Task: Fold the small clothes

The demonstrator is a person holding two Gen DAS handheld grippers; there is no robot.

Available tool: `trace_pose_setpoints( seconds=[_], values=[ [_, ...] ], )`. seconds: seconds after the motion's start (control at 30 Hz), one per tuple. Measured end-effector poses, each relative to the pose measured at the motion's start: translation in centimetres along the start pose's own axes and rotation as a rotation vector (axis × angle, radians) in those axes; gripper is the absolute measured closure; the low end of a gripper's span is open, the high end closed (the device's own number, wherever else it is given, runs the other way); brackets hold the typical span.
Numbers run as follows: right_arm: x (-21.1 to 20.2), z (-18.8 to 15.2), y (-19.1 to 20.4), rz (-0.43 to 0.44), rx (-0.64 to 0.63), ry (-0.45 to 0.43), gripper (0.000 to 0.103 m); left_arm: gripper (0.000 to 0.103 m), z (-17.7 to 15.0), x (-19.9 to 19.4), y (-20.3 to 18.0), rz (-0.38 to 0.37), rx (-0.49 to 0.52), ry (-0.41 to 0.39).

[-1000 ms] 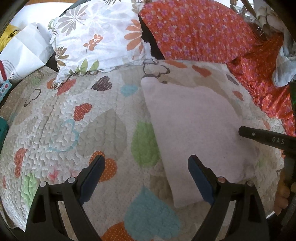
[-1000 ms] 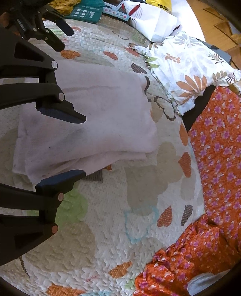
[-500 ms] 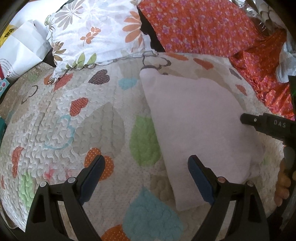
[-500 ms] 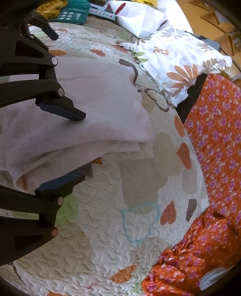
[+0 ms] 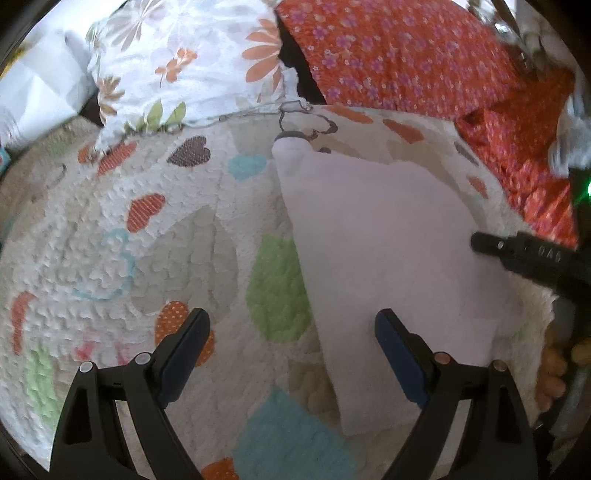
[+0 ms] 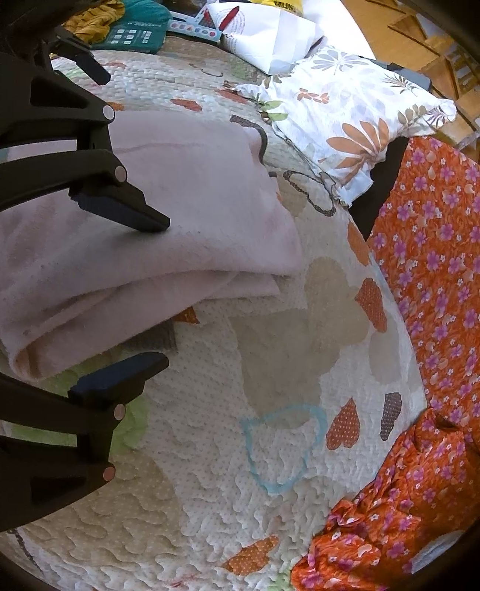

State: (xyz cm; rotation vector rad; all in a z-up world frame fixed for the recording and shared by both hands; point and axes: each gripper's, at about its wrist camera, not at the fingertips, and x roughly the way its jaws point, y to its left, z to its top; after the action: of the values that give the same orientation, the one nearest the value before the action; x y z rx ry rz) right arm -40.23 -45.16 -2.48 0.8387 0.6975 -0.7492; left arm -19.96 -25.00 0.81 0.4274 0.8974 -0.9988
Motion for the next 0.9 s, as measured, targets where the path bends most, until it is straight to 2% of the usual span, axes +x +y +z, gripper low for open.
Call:
trace_pose_setpoints(
  seconds=[0.1, 0.2, 0.23, 0.33, 0.4, 0.43, 0.47, 0.5, 0.53, 0.57, 0.6, 0.7, 0.77, 0.8, 0.83, 0.87, 0.9],
  values=[
    [1.1, 0.8, -0.2, -0.007, -0.008, 0.002, 0.026, 0.013, 0.8, 1.3, 1.4, -0.077, -0.091, 0.042],
    [2.4, 1.4, -0.2, -0.01, -0.021, 0.005, 0.023, 0.011, 1.3, 3.4, 2.5, -0.21, -0.201, 0.111],
    [2.7, 1.6, -0.2, -0.004, -0.021, 0.006, 0.022, 0.009, 1.4, 4.3, 2.8, -0.276, -0.246, 0.137],
    [3.9, 1.8, 0.1, 0.073, -0.013, 0.051, 0.022, 0.008, 1.7, 6.3, 2.0, -0.388, -0.275, 0.191],
    [4.9, 1.7, 0.8, 0.118, -0.031, 0.086, 0.022, 0.007, 1.6, 6.4, 1.0, -0.382, -0.25, 0.168],
    [5.1, 1.7, 1.3, 0.13, -0.046, 0.087, 0.032, 0.008, 1.7, 6.3, 0.3, -0.384, -0.23, 0.144],
    [5.3, 1.7, 1.7, 0.17, -0.039, 0.106, 0.052, 0.016, 1.7, 6.0, -0.1, -0.397, -0.225, 0.134],
    [5.3, 1.7, 2.2, 0.184, -0.023, 0.111, 0.055, 0.045, 1.8, 5.8, -0.3, -0.413, -0.222, 0.133],
    [5.1, 1.8, 2.7, 0.186, -0.025, 0.105, 0.063, 0.05, 2.1, 5.3, -0.7, -0.394, -0.21, 0.132],
    [4.7, 1.9, 3.2, 0.19, -0.026, 0.092, 0.068, 0.06, 2.4, 4.7, -0.8, -0.397, -0.206, 0.115],
    [4.2, 2.0, 3.7, 0.213, -0.024, 0.081, 0.07, 0.065, 2.8, 4.3, -0.7, -0.407, -0.205, 0.102],
    [2.0, 2.6, 6.0, 0.298, -0.054, 0.023, 0.072, 0.067, 4.4, 2.1, -0.1, -0.421, -0.205, 0.035],
    [1.2, 2.8, 7.2, 0.313, -0.079, -0.008, 0.072, 0.063, 5.2, 1.6, 0.2, -0.367, -0.172, 0.026],
    [1.4, 2.8, 7.5, 0.287, -0.083, -0.01, 0.072, 0.058, 5.3, 2.0, 0.4, -0.337, -0.162, 0.037],
    [2.1, 2.8, 7.5, 0.236, -0.084, -0.003, 0.072, 0.049, 5.2, 2.9, 0.6, -0.281, -0.158, 0.064],
    [2.7, 2.7, 7.5, 0.181, -0.085, 0.007, 0.069, 0.044, 4.9, 3.8, 1.0, -0.235, -0.165, 0.09],
    [3.9, 2.4, 7.1, 0.089, -0.085, 0.03, 0.068, 0.041, 4.4, 4.7, 1.2, -0.192, -0.17, 0.122]
  ],
)
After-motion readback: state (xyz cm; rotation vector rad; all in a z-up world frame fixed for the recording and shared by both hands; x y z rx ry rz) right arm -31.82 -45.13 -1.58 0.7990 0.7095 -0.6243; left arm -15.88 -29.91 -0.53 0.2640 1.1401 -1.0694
